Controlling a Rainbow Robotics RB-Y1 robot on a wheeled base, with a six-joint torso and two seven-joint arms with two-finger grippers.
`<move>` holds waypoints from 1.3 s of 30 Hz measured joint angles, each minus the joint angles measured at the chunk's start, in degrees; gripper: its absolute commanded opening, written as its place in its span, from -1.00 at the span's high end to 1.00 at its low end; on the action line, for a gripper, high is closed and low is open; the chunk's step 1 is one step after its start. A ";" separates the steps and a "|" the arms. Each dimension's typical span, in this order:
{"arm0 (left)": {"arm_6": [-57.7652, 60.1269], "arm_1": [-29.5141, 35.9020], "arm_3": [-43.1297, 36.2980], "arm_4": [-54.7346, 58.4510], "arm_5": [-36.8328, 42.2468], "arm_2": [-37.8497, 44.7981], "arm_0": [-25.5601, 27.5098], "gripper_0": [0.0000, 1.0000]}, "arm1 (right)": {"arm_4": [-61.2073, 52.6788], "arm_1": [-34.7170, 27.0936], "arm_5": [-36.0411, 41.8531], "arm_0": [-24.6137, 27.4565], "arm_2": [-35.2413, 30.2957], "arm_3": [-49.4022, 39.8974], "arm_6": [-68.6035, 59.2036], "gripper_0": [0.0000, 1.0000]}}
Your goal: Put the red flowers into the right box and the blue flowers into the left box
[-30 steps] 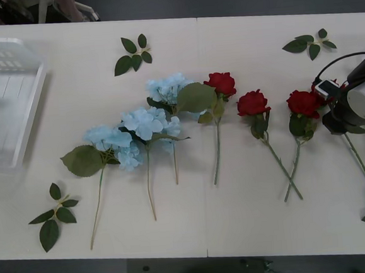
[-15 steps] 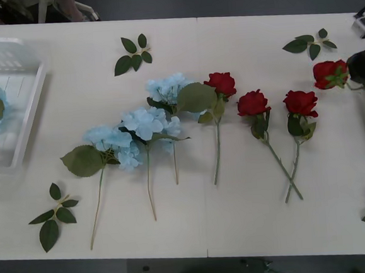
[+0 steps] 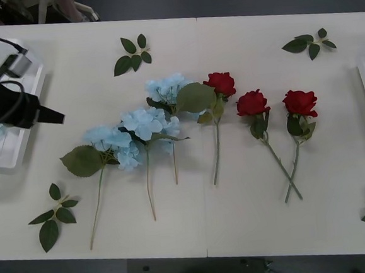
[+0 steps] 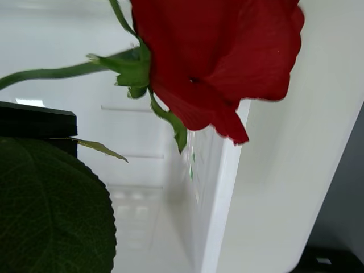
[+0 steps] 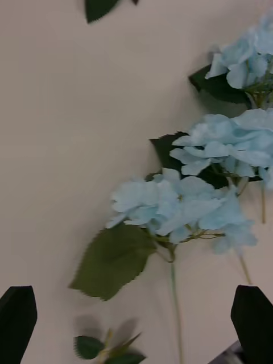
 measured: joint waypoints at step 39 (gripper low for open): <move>2.13 -20.85 1.57 -33.02 -9.00 -16.88 0.22 1.00 | -36.31 -10.78 4.59 25.99 -8.00 -36.66 -1.69 -0.89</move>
